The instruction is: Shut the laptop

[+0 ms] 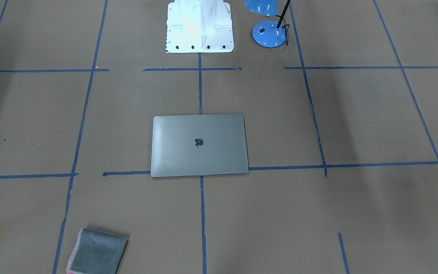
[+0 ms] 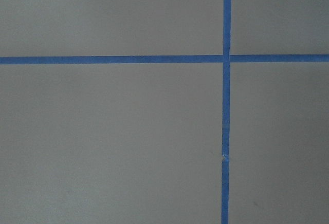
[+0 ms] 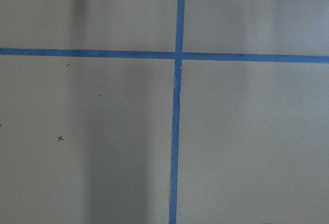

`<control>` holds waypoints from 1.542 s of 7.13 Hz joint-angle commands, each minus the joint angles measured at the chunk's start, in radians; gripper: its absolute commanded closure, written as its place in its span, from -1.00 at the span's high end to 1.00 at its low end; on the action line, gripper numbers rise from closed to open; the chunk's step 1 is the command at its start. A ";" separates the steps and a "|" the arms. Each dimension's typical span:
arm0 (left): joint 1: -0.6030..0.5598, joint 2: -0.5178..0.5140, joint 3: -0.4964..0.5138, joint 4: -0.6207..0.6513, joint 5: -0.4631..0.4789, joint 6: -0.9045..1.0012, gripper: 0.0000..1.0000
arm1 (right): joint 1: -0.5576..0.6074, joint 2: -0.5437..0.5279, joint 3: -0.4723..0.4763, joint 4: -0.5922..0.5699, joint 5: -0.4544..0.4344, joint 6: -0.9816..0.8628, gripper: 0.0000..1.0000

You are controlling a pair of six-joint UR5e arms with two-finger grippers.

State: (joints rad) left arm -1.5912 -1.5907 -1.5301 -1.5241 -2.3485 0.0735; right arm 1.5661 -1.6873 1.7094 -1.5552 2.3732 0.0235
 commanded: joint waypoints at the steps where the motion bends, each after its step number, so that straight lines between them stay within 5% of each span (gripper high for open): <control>1: -0.001 0.003 -0.024 0.010 -0.021 -0.003 1.00 | 0.003 -0.008 -0.008 -0.019 0.009 0.016 1.00; 11: -0.001 0.005 -0.048 0.012 -0.041 -0.004 1.00 | 0.080 -0.011 -0.017 -0.083 0.038 -0.065 1.00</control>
State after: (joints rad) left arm -1.5923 -1.5862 -1.5784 -1.5125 -2.3899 0.0690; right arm 1.6389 -1.6965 1.6900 -1.6377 2.4119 -0.0387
